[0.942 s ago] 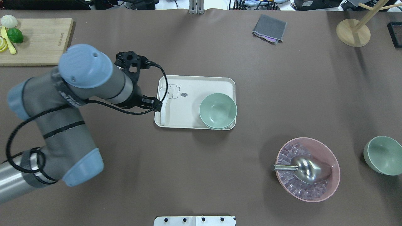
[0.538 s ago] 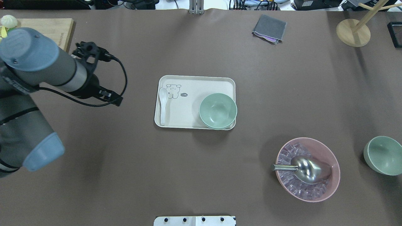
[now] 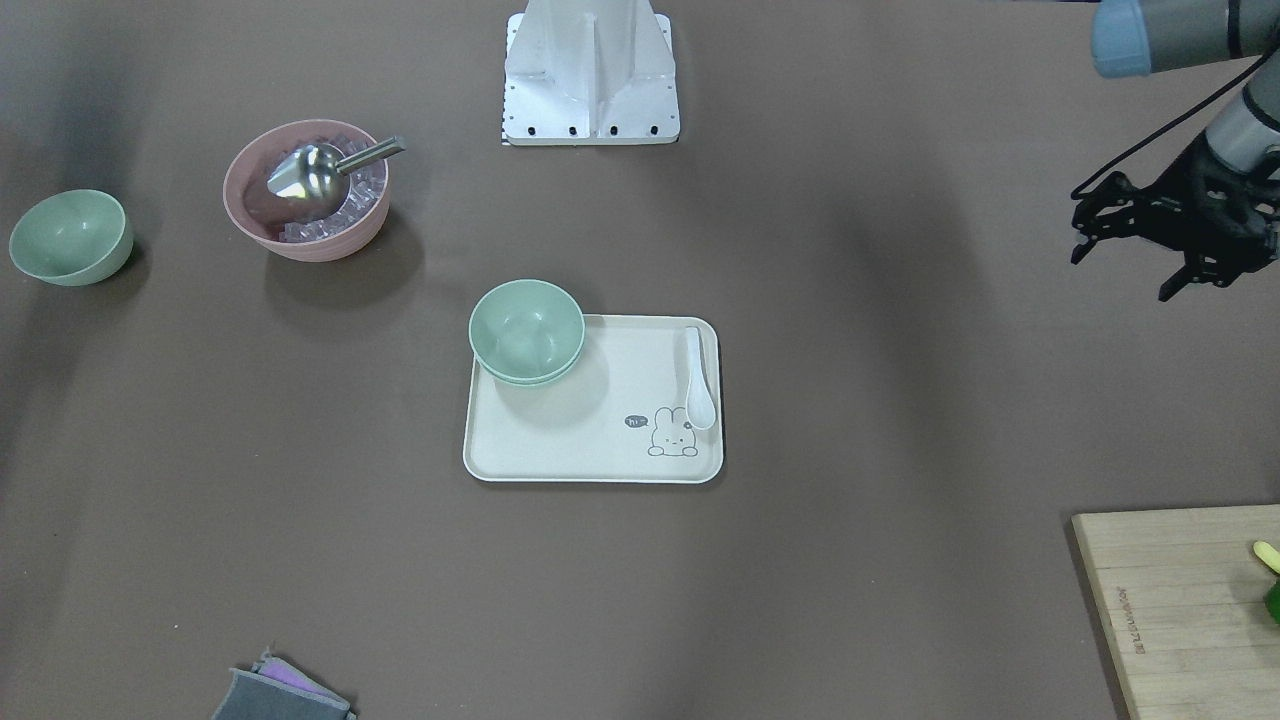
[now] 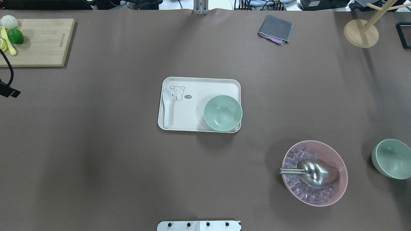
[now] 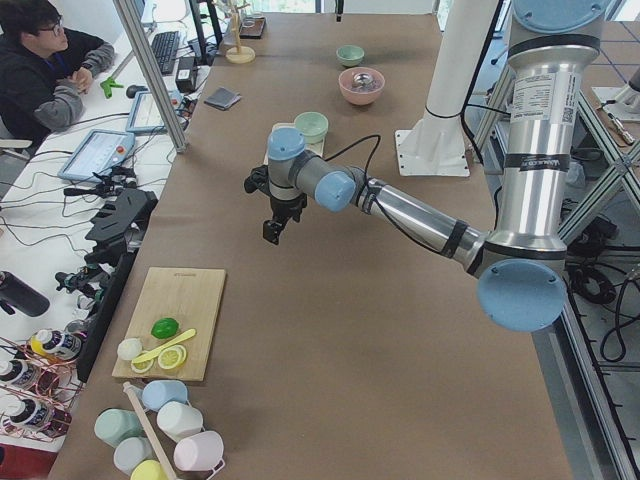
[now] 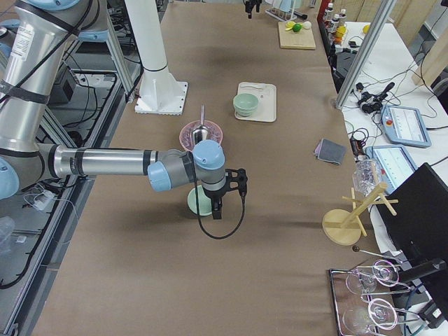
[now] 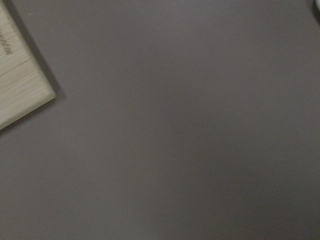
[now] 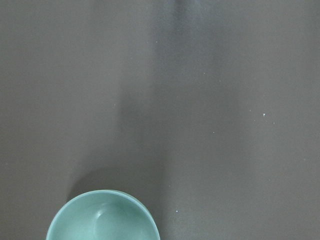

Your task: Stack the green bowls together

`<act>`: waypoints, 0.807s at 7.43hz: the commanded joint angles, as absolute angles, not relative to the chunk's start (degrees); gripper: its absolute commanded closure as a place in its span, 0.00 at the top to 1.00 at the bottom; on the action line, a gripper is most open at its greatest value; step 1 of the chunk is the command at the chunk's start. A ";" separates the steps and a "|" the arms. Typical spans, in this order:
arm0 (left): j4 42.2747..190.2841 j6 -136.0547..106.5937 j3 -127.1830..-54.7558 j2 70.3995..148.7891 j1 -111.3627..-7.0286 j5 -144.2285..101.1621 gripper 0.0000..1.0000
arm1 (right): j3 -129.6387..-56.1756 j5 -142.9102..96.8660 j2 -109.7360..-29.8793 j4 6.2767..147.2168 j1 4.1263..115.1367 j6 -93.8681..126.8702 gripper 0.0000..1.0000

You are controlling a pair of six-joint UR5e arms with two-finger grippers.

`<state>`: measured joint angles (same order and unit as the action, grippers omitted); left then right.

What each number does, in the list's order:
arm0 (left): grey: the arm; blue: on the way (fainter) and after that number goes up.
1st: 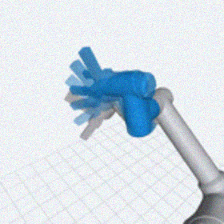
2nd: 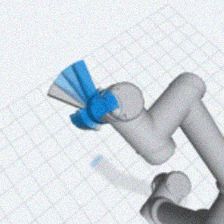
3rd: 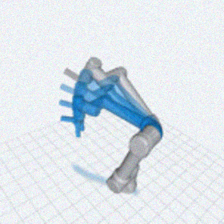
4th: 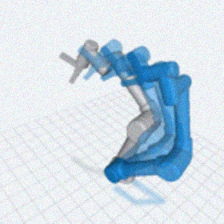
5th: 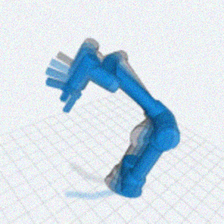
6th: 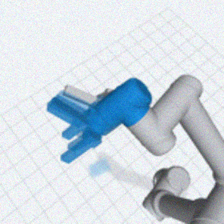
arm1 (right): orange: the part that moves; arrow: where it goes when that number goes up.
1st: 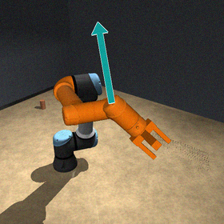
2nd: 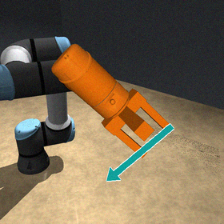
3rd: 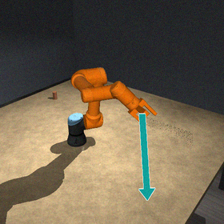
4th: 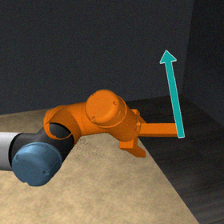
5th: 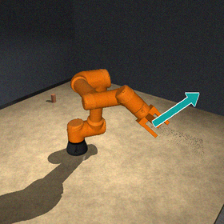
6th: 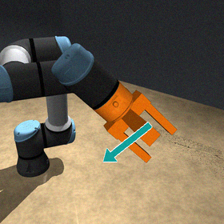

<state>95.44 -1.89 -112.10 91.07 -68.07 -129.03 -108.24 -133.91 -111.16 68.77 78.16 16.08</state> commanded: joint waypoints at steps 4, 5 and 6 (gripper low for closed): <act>95.54 0.53 -112.41 89.56 -69.78 -129.55 0.99 | -95.19 -126.04 -112.40 38.45 64.80 39.42 0.94; 95.62 0.44 -112.33 89.56 -69.79 -129.55 0.99 | -95.19 -124.47 -113.11 35.54 62.69 42.25 0.91; 95.62 0.44 -112.24 89.56 -69.79 -129.55 0.99 | -95.79 -124.45 -113.12 34.55 61.54 44.97 0.87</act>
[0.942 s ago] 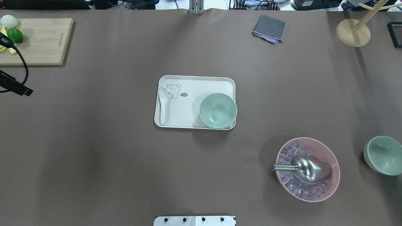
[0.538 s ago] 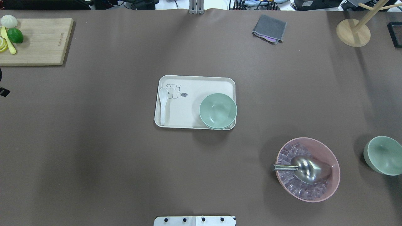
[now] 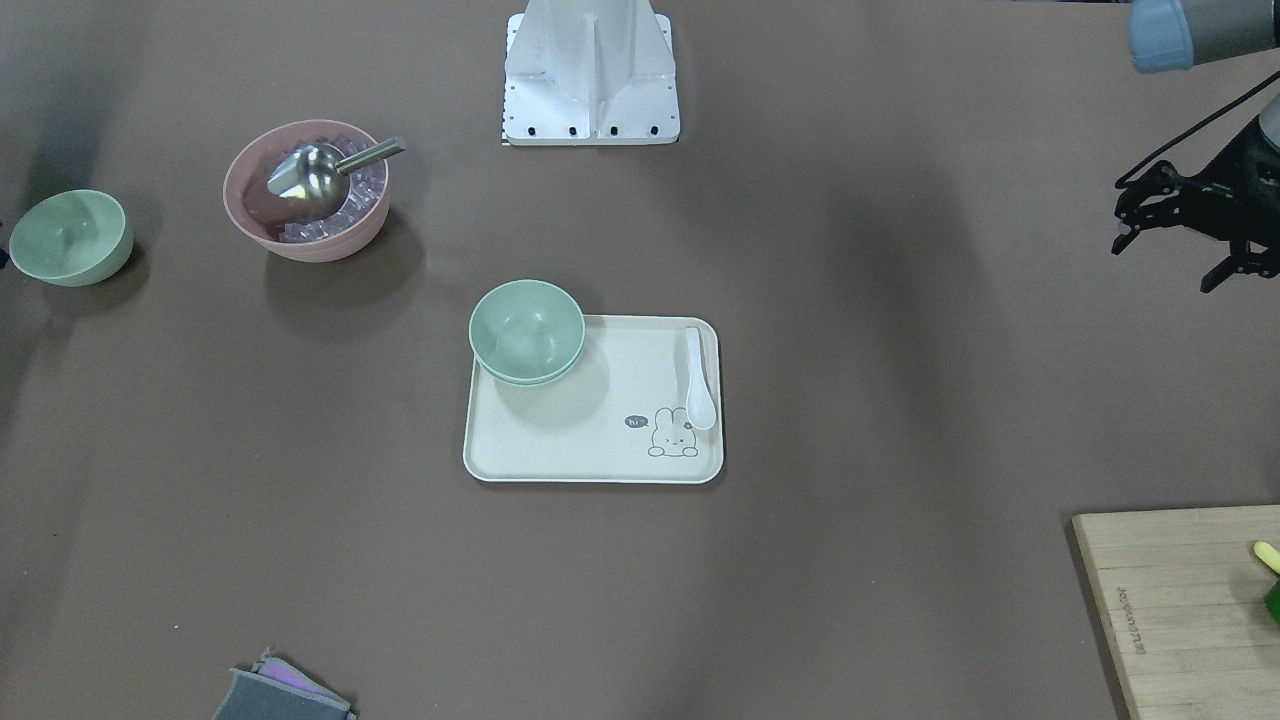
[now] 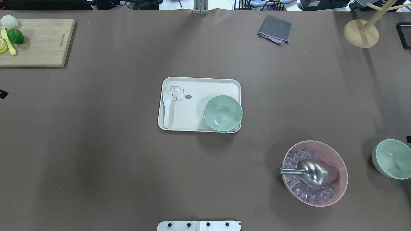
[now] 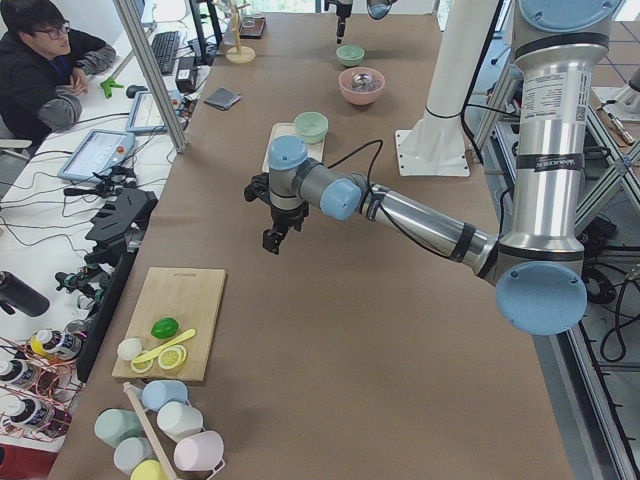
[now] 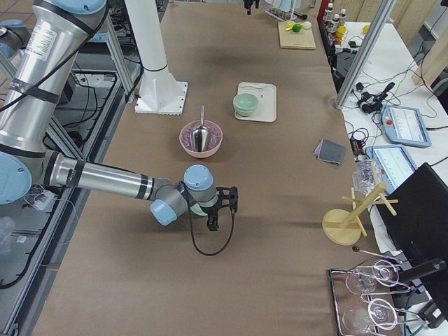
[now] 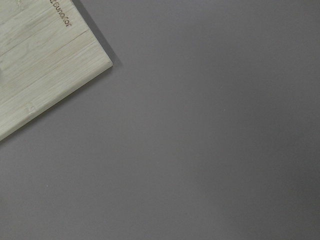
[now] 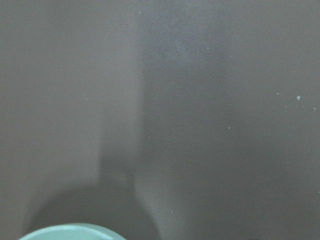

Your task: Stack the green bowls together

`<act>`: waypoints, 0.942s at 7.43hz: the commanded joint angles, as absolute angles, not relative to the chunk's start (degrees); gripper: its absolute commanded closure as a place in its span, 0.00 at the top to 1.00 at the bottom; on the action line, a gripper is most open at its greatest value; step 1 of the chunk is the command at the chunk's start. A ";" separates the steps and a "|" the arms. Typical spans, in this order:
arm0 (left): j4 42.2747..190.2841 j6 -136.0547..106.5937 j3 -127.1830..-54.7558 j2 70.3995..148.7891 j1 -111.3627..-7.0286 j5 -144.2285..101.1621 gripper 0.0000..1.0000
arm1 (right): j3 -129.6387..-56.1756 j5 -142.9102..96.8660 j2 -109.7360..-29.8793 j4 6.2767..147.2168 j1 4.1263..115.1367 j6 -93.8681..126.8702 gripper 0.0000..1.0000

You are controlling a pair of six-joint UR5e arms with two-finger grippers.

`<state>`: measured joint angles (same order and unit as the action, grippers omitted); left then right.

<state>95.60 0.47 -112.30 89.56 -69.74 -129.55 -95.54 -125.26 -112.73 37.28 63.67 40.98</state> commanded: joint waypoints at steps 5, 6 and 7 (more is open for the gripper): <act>95.62 -0.17 -111.80 89.65 -69.79 -129.55 0.99 | -95.98 -122.43 -117.15 29.55 56.08 42.99 0.76; 95.62 -0.18 -111.80 89.74 -69.79 -129.55 0.99 | -95.98 -122.43 -118.20 29.53 55.90 39.06 0.76; 95.62 -0.18 -111.71 89.74 -69.79 -129.55 0.99 | -95.98 -122.43 -118.56 29.53 55.90 38.50 0.69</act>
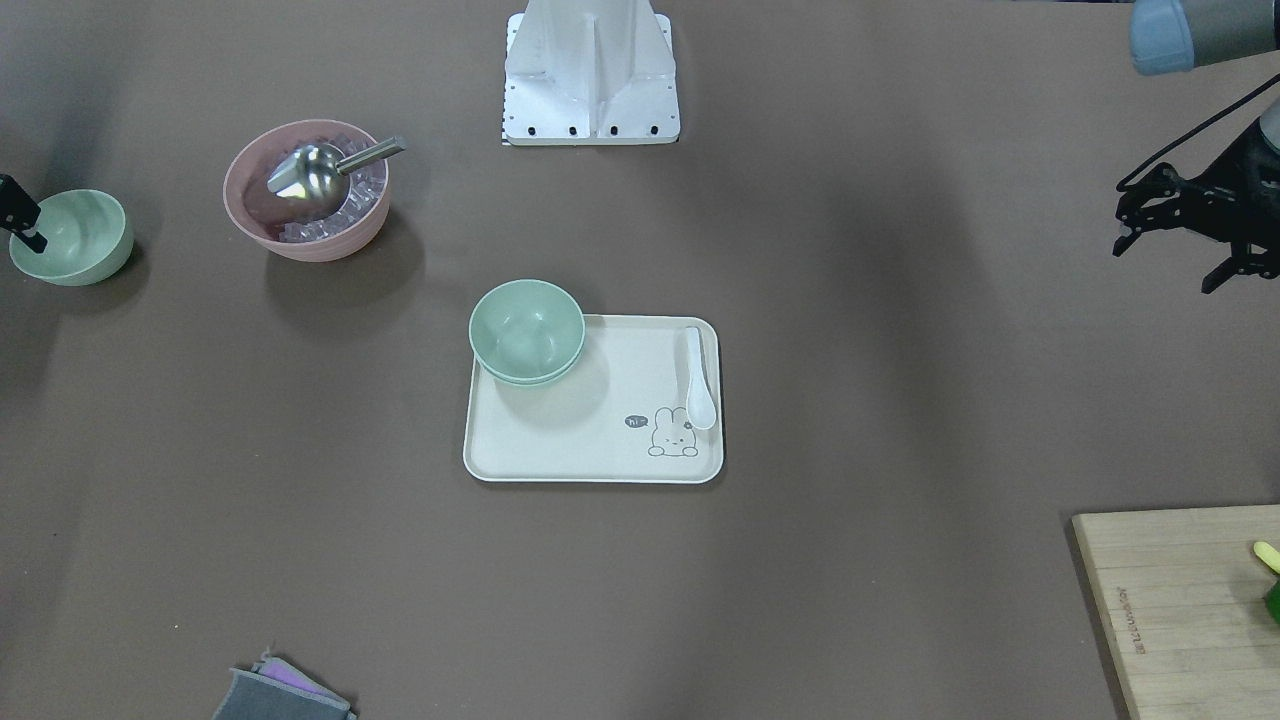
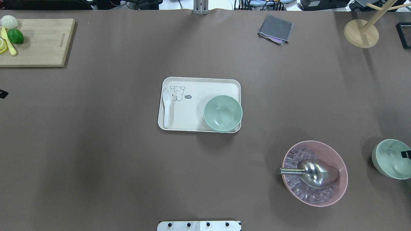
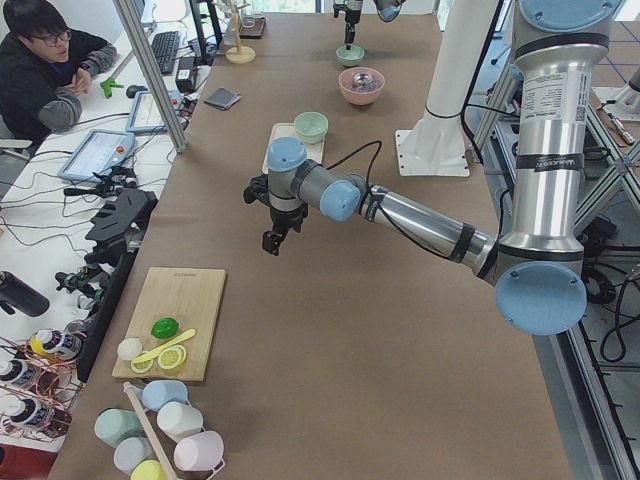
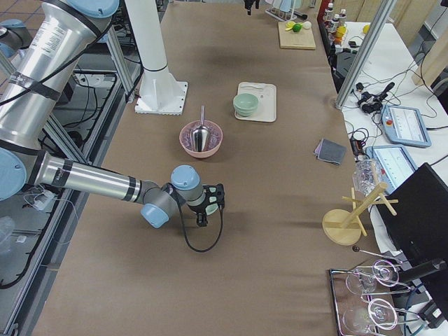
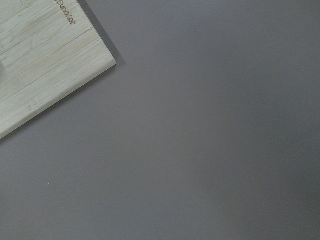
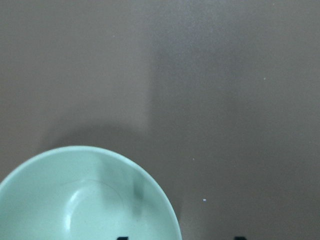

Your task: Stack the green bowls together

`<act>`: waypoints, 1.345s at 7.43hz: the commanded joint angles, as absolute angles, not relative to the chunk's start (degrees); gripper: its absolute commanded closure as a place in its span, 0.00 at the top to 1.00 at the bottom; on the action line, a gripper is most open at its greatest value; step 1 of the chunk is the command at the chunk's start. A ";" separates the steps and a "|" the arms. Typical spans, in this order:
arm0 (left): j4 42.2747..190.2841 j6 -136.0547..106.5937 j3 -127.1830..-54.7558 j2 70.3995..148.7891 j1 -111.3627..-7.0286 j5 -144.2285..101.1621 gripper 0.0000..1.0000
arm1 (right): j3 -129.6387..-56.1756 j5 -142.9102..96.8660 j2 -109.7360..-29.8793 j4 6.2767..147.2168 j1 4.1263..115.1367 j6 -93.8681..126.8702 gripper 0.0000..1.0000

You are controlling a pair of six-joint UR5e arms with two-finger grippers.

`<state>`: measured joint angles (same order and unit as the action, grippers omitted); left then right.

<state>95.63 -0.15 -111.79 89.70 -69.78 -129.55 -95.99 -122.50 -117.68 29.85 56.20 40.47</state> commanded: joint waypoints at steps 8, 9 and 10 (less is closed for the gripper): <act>95.62 -0.18 -111.53 89.74 -69.79 -129.46 0.99 | -95.36 -128.99 -112.17 30.23 60.87 39.82 0.00; 95.62 -0.09 -111.53 89.65 -69.79 -129.55 0.99 | -95.45 -131.72 -109.80 30.32 65.61 39.73 0.00; 95.62 -0.09 -111.53 89.65 -69.79 -129.55 0.99 | -95.54 -136.45 -106.47 34.67 69.83 39.73 0.00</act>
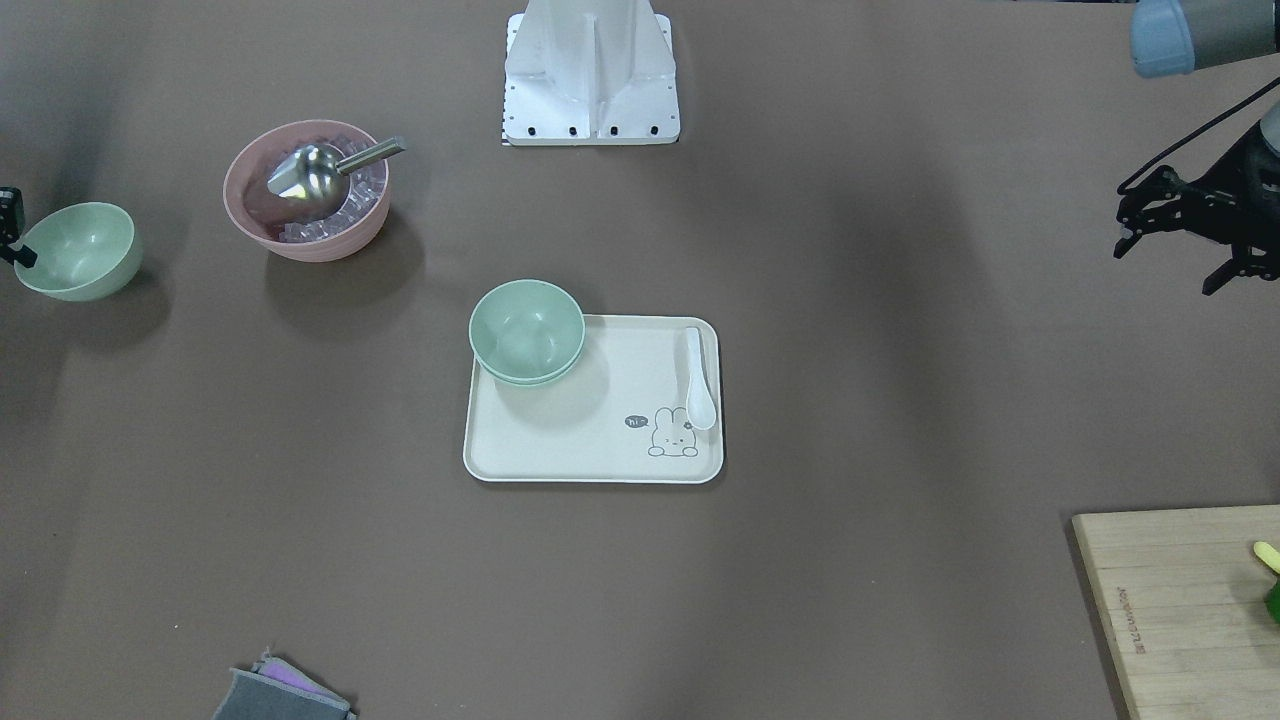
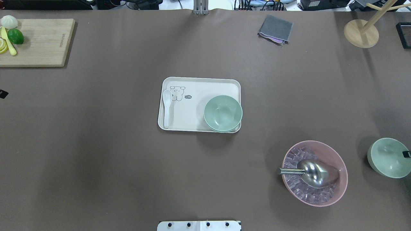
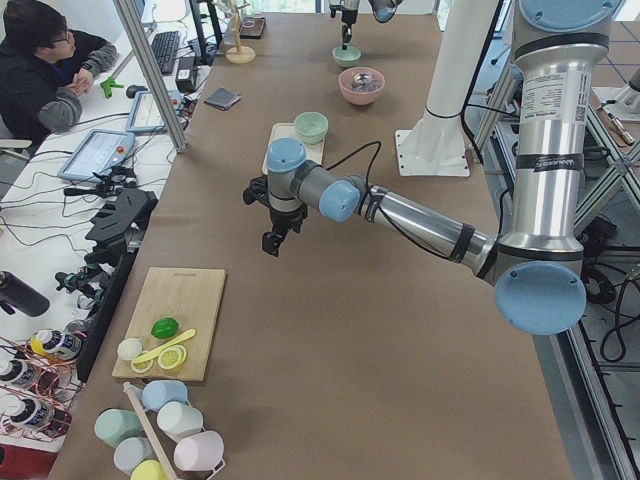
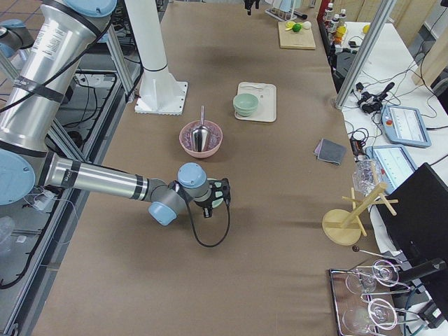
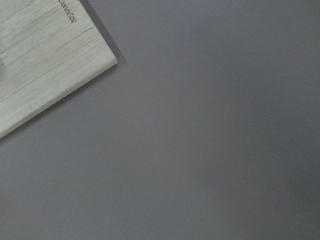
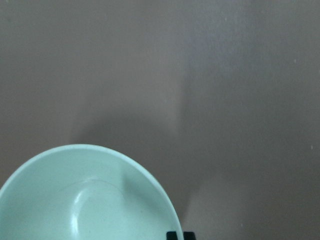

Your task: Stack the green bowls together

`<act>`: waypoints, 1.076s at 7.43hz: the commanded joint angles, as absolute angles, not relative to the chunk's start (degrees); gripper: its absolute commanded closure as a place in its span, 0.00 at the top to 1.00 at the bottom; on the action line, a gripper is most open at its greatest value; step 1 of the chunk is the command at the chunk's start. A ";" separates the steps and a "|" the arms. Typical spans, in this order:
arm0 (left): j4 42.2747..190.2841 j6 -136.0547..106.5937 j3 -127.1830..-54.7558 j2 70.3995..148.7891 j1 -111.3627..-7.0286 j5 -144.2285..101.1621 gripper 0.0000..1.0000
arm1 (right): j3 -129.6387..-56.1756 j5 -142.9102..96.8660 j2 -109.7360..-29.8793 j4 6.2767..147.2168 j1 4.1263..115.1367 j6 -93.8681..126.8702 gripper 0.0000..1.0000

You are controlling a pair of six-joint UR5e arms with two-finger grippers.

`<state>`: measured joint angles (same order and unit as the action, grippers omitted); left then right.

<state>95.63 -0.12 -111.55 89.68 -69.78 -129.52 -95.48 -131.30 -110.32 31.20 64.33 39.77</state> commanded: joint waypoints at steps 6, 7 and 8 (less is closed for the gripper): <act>100.50 1.05 -108.83 82.46 -73.71 -128.85 0.99 | -112.45 -135.02 -79.93 89.45 72.52 39.81 0.00; 108.46 5.06 -104.98 79.31 -76.00 -129.11 0.99 | -115.98 -133.35 -75.98 98.35 70.60 39.99 0.00; 112.37 7.88 -101.29 78.32 -79.77 -130.68 0.99 | -117.41 -132.46 -71.67 104.79 68.23 42.25 0.00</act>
<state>106.03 4.26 -105.73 80.50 -75.67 -129.44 -114.15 -133.97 -77.15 94.52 70.88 40.42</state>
